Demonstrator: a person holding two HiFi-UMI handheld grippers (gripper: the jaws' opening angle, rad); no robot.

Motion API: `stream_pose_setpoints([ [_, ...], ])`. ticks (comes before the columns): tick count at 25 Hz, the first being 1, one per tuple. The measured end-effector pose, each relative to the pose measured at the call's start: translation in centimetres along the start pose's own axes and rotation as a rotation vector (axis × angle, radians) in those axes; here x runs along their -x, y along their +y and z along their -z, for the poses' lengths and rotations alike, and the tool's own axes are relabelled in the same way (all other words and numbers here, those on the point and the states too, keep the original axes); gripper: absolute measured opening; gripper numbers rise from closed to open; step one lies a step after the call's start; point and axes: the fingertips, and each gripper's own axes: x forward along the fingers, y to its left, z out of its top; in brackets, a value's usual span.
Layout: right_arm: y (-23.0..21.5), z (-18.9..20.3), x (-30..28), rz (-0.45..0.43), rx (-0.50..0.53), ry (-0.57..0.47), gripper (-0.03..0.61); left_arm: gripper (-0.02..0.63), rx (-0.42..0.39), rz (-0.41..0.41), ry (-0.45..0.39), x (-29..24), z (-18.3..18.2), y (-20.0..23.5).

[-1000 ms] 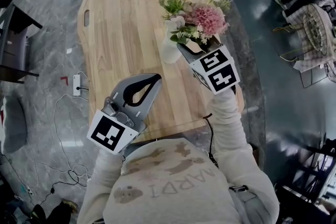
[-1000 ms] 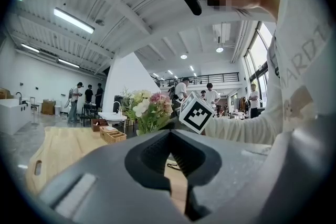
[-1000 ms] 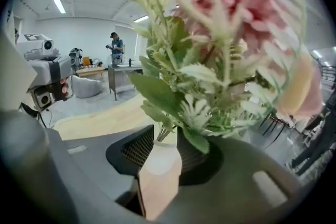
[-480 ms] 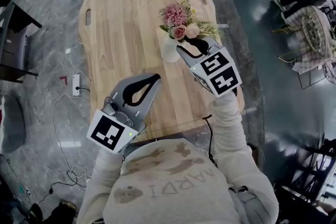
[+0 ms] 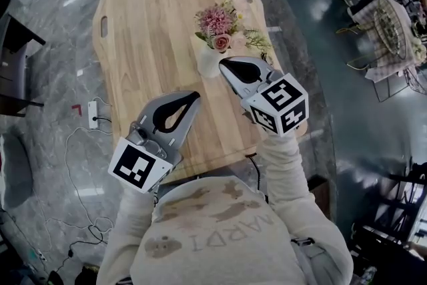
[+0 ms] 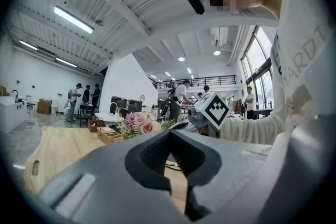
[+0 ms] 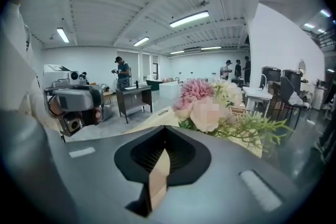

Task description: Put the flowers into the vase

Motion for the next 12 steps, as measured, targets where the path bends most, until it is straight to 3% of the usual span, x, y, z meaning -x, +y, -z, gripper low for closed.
stream_pose_setpoints([
  [12, 6.3, -3.1, 6.5, 0.016, 0.02, -0.349, 0.025, 0.0, -0.02, 0.079, -0.025, -0.5, -1.4, -2.1],
])
